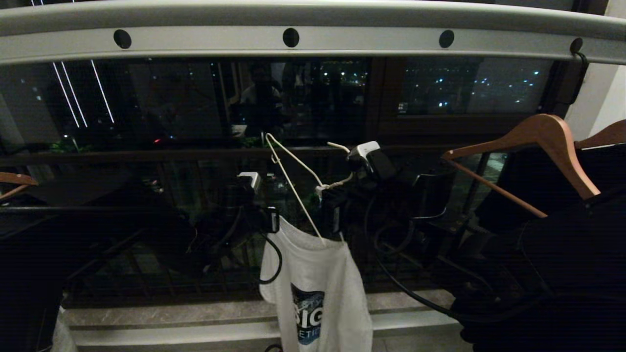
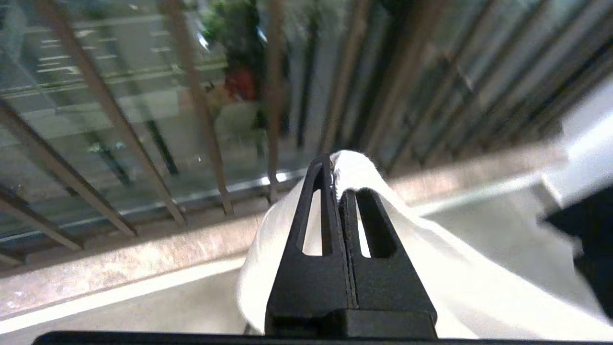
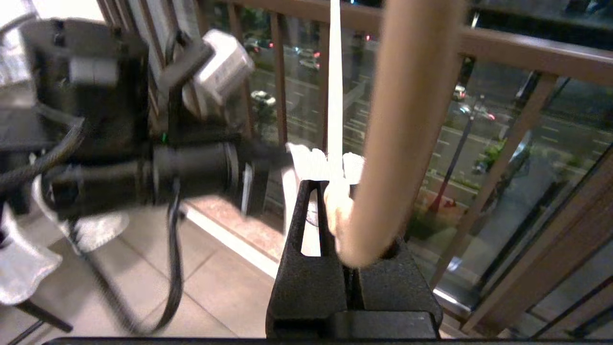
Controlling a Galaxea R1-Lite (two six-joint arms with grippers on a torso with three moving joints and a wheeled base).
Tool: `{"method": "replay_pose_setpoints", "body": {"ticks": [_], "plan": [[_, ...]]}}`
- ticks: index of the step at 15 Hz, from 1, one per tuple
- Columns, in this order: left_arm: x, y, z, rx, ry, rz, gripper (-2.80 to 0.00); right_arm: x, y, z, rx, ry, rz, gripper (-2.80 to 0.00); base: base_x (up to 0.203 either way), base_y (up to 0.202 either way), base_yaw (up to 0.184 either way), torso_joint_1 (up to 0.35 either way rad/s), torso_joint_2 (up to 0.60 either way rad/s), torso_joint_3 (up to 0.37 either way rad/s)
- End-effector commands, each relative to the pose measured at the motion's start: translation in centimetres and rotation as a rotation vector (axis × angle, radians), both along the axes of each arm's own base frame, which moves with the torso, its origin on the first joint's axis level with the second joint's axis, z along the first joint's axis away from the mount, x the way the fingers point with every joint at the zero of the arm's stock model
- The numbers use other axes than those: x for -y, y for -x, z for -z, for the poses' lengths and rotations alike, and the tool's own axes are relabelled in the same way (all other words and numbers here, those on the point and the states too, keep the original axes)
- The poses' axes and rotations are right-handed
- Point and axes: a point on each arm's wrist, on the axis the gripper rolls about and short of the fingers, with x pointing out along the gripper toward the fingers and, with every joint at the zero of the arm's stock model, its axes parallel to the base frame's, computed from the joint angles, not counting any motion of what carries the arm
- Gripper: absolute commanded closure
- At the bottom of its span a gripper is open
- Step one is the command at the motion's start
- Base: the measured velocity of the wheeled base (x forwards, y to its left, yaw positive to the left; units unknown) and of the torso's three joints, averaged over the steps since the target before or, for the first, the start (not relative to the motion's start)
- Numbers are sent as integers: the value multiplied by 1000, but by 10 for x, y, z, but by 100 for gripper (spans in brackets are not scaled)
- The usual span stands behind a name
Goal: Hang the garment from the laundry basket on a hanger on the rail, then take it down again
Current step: Take the clothes off the clothes rack, then put clothes in the basket
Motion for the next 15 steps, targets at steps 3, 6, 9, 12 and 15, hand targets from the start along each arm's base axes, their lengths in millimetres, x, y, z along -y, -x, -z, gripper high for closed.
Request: {"method": "replay_pose_setpoints", "body": {"ticks": [3, 6, 9, 12, 15], "plan": [[5, 7, 12, -20, -55, 31, 0, -1, -15, 16, -23, 15, 23, 0, 0, 0, 0, 0, 0, 0], [10, 5, 27, -51, -67, 39, 0, 7, -24, 13, -12, 6, 51, 0, 0, 0, 0, 0, 0, 0], [29, 12, 41, -75, -94, 52, 0, 11, -31, 10, -1, -4, 77, 0, 0, 0, 0, 0, 0, 0], [43, 19, 60, -114, -128, 76, 0, 12, -38, 13, -3, -5, 105, 0, 0, 0, 0, 0, 0, 0], [49, 21, 79, -142, -177, 93, 0, 15, -40, 11, 4, -9, 114, 0, 0, 0, 0, 0, 0, 0]]}}
